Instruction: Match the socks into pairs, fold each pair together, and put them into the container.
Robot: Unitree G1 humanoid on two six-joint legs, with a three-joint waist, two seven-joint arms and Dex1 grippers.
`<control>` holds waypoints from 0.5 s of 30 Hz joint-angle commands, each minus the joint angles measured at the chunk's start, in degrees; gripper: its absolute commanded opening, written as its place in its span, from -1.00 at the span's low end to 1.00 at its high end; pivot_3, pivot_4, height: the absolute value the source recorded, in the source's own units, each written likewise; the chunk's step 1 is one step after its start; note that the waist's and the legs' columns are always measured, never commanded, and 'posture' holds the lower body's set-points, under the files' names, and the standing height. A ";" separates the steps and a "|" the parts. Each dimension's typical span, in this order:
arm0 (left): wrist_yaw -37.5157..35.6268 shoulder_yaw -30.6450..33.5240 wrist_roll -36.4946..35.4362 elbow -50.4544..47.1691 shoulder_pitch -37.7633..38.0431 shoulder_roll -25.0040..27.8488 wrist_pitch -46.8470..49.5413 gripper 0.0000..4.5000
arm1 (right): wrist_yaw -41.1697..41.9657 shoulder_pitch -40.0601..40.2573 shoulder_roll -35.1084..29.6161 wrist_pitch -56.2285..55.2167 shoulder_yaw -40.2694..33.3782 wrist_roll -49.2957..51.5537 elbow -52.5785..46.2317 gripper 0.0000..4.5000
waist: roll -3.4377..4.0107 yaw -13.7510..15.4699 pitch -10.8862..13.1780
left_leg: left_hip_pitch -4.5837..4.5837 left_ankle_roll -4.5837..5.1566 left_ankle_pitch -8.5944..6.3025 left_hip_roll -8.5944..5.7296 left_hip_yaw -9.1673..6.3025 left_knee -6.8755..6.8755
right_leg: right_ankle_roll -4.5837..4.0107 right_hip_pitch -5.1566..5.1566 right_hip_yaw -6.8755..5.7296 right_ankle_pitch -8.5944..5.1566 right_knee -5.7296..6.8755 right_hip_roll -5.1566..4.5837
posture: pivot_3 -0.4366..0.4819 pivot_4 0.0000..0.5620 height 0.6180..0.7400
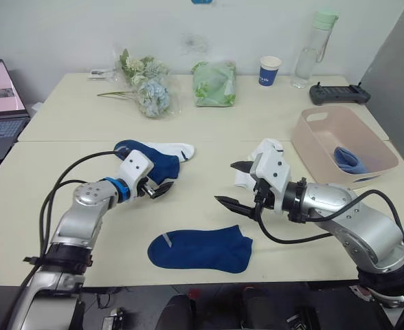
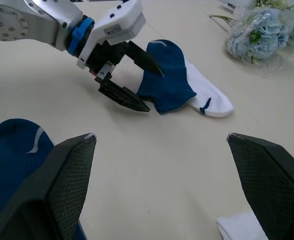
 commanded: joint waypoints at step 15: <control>-2.78 3.80 -3.22 -3.54 -1.48 0.73 7.89 -0.99 | -1.21 1.83 0.17 1.09 -2.58 -1.01 -4.01 1.00 | -0.02 -0.27 -0.02 | -0.19 -0.01 0.01 0.02 -0.02 0.10 | 0.01 -0.21 -0.01 0.01 0.13 0.01 | -0.05 -0.47 1.00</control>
